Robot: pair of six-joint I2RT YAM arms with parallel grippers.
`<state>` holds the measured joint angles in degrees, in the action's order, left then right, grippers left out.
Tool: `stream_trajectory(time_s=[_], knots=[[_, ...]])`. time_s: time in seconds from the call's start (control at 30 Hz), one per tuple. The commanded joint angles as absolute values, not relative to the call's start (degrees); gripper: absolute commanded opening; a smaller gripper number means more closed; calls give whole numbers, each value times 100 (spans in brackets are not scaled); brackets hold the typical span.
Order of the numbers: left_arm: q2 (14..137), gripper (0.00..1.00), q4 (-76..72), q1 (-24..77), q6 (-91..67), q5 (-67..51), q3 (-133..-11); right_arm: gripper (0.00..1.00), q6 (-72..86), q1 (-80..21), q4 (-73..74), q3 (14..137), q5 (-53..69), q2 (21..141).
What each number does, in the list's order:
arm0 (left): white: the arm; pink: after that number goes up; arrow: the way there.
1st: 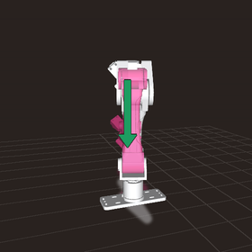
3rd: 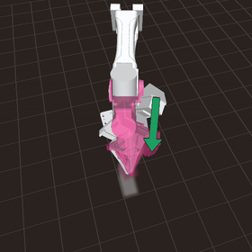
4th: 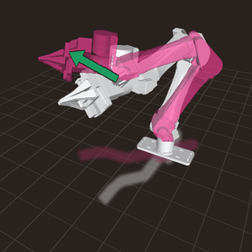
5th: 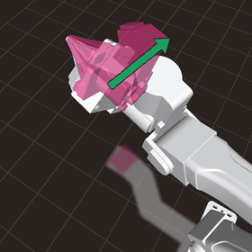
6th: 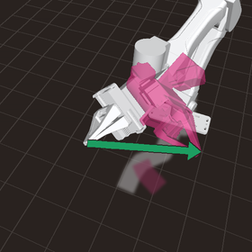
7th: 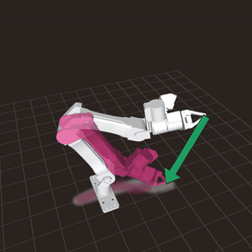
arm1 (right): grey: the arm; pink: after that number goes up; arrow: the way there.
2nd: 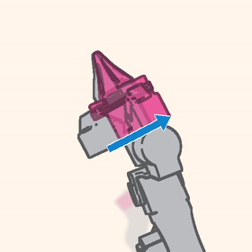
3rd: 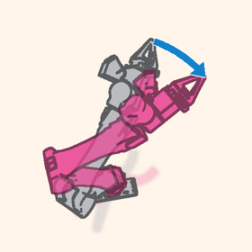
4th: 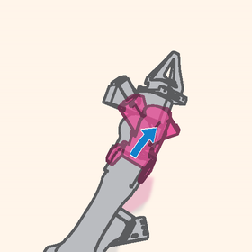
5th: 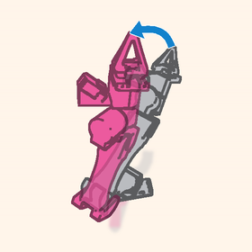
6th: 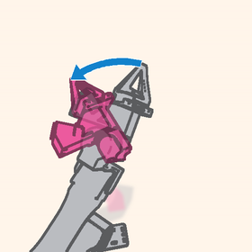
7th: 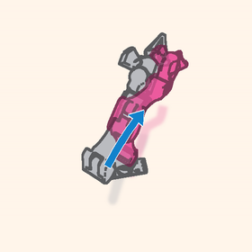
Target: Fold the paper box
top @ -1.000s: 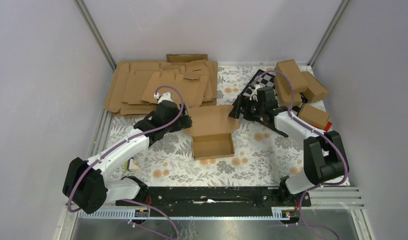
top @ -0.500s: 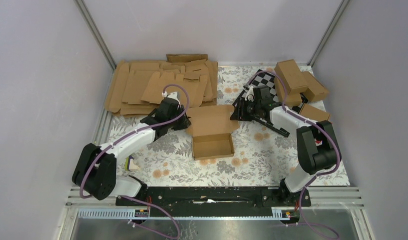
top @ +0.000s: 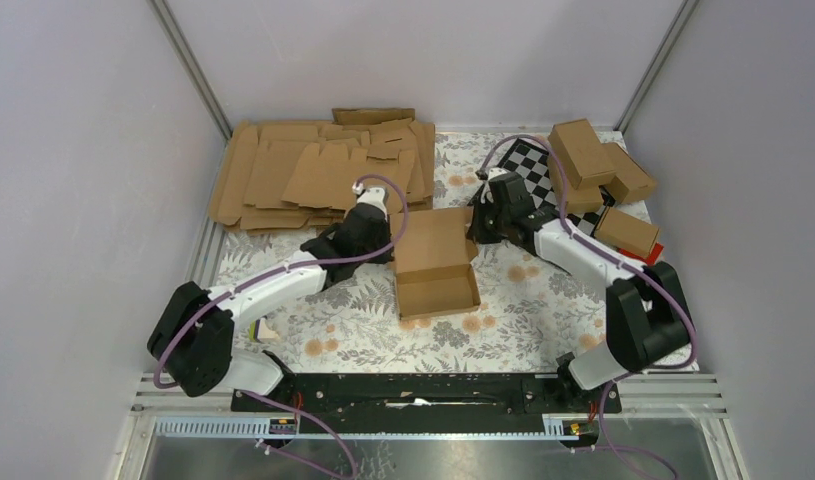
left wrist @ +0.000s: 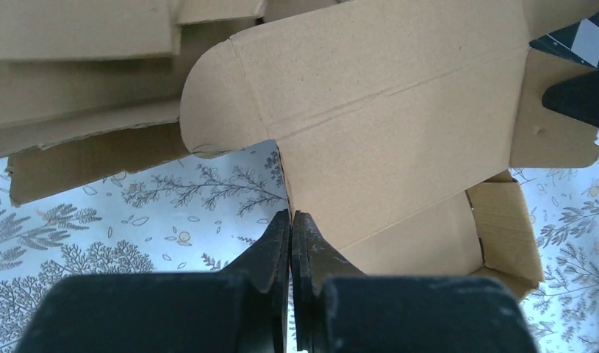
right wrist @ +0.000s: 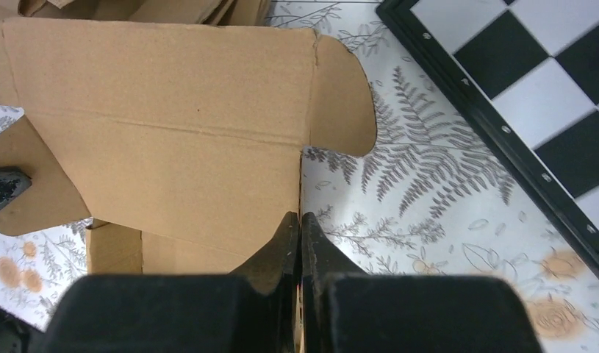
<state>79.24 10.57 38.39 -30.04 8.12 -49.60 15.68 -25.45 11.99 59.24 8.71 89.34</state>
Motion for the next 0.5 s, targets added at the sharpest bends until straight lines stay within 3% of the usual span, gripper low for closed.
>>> stream_trajectory(time_s=[0.0,0.23,0.47], knots=[[7658,0,289,4334,-2641,1841,-5147,0,1750,-2753,520,5460,-101,8097],[7631,0,-1288,4713,-2228,2760,-4775,0,1859,-2958,-885,4473,-1566,7048],[8185,0,-2962,4915,-1652,2945,-4630,0,1685,-3085,-2345,3503,-2466,6841]])
